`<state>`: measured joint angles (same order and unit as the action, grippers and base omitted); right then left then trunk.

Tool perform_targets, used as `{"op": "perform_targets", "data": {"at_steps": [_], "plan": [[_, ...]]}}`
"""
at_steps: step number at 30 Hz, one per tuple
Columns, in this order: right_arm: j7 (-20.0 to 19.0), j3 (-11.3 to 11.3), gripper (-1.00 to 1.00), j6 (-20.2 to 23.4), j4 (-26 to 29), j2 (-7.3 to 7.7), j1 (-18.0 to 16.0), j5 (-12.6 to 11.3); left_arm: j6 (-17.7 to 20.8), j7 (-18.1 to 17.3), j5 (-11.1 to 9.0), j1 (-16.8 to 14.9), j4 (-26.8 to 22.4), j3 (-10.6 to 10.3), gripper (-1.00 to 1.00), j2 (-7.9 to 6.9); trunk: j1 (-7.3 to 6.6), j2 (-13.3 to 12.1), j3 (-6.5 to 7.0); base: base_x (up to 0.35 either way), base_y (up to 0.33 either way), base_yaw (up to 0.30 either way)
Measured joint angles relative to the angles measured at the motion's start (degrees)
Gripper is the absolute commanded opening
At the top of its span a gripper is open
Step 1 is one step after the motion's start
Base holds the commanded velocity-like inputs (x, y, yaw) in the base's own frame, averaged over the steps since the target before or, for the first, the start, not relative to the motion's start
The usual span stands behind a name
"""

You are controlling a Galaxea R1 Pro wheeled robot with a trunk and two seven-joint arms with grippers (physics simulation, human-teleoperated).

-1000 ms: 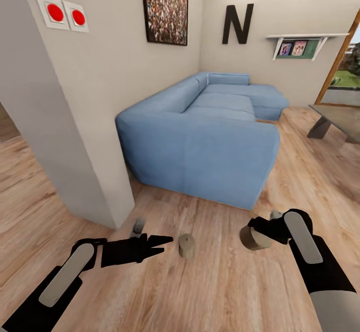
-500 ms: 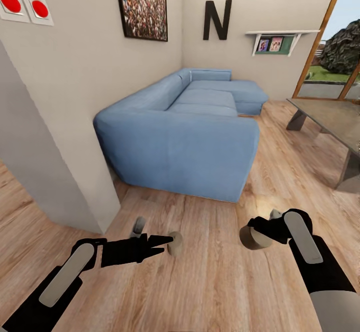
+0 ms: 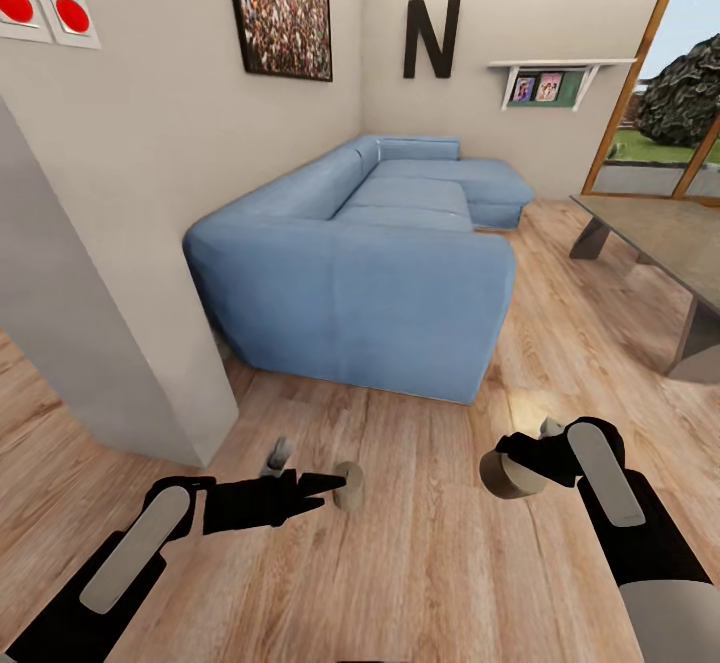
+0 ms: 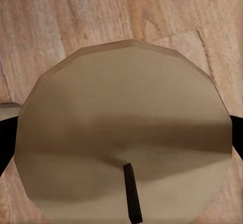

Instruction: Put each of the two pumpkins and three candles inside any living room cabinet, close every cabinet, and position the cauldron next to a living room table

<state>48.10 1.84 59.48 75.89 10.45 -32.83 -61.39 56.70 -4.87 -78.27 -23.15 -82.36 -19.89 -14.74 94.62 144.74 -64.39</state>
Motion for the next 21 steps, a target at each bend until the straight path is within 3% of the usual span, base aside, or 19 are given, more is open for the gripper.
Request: {"op": "perform_targets", "data": {"at_steps": [4,8,12,16,21], "plan": [[0.1,0.0,-1.0,0.0,0.0,0.0,0.0,0.0,-0.1,8.9,1.0,0.0,-0.5,0.0,1.0,0.44,0.0,0.0,0.0,0.0,0.0,0.0],[0.1,0.1,-1.0,-0.1,-0.1,0.0,0.0,0.0,-2.5,23.6,1.0,0.0,-1.2,-0.2,1.0,1.34,0.0,0.0,0.0,0.0,0.0,0.0],[0.1,0.1,-1.0,-0.1,0.0,0.0,0.0,0.0,-5.4,35.8,0.9,0.0,-2.6,-0.7,1.0,3.51,0.0,0.0,0.0,0.0,0.0,0.0],[0.0,0.1,-1.0,-0.1,0.0,0.0,0.0,-0.1,-5.9,40.6,1.0,0.0,-3.6,-0.9,1.0,4.46,0.0,0.0,0.01,0.0,-0.061,-0.022],[-0.1,0.1,-1.0,-0.1,0.0,0.0,0.0,-0.3,-5.9,42.3,1.0,0.0,-3.7,-2.1,1.0,4.87,0.0,0.0,0.18,0.0,-0.04,-0.213]]}}
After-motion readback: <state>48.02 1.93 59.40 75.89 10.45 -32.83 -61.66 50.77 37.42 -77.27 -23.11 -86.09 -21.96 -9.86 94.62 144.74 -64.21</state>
